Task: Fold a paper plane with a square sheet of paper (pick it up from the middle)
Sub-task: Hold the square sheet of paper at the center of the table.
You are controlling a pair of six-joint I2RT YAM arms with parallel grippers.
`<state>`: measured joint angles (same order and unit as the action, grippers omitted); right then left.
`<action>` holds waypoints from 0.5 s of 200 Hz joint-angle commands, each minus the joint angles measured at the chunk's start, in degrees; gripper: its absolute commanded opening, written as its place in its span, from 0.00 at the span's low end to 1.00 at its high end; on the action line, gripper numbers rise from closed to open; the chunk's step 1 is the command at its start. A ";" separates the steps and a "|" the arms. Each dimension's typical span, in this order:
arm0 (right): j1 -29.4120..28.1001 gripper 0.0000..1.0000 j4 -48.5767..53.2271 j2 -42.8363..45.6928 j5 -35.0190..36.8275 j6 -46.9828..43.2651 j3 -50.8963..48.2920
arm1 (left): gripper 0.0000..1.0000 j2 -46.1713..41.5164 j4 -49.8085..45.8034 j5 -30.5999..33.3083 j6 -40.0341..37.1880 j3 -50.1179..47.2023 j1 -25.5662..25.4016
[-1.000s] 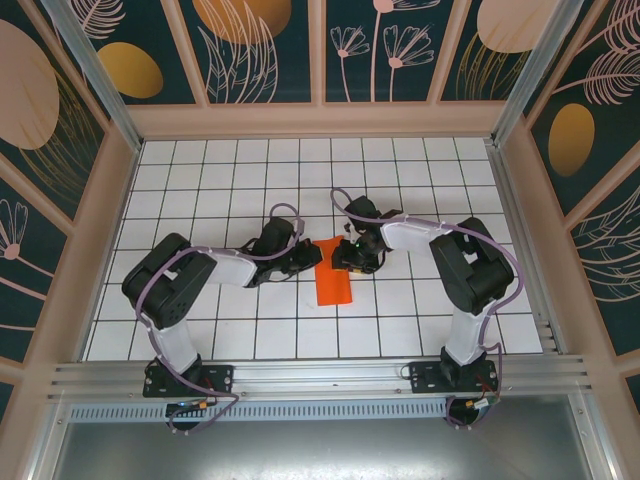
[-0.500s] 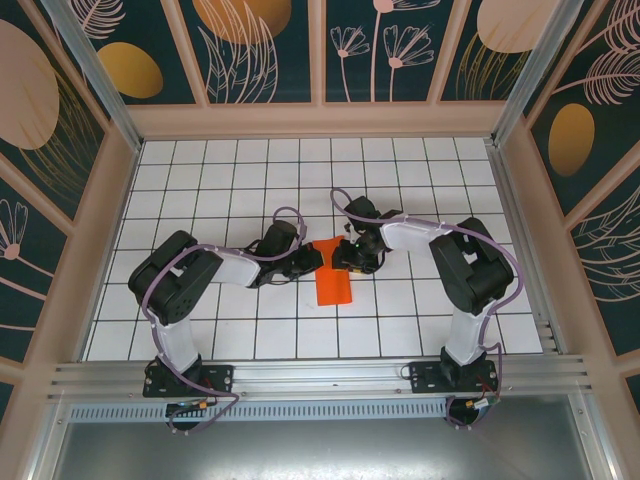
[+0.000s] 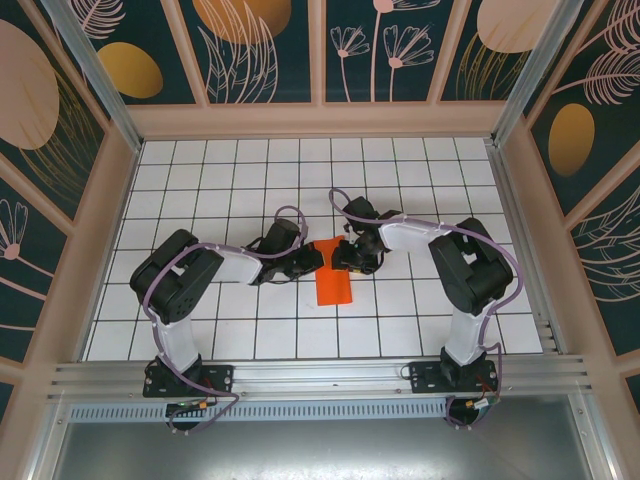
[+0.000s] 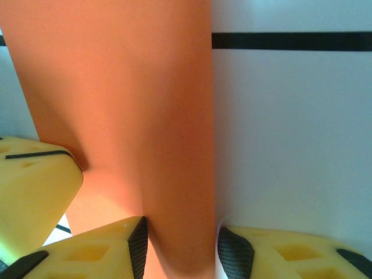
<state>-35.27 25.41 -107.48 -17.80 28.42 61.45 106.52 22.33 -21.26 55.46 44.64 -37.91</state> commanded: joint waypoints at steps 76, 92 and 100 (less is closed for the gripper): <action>-0.29 0.58 -13.86 15.08 9.94 2.11 -13.53 | 0.00 5.43 -10.91 6.02 -1.53 -2.12 -0.41; -0.21 0.59 -15.71 19.51 9.04 2.75 -15.15 | 0.00 5.63 -10.20 6.05 -1.59 -2.95 -0.41; -0.17 0.58 -16.48 20.86 8.40 3.07 -15.60 | 0.00 5.51 -10.07 6.22 -1.47 -3.08 -0.41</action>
<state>-35.90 13.37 -92.36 -11.90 30.20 47.68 106.78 20.97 -20.56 55.35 45.17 -38.06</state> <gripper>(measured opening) 0.583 0.068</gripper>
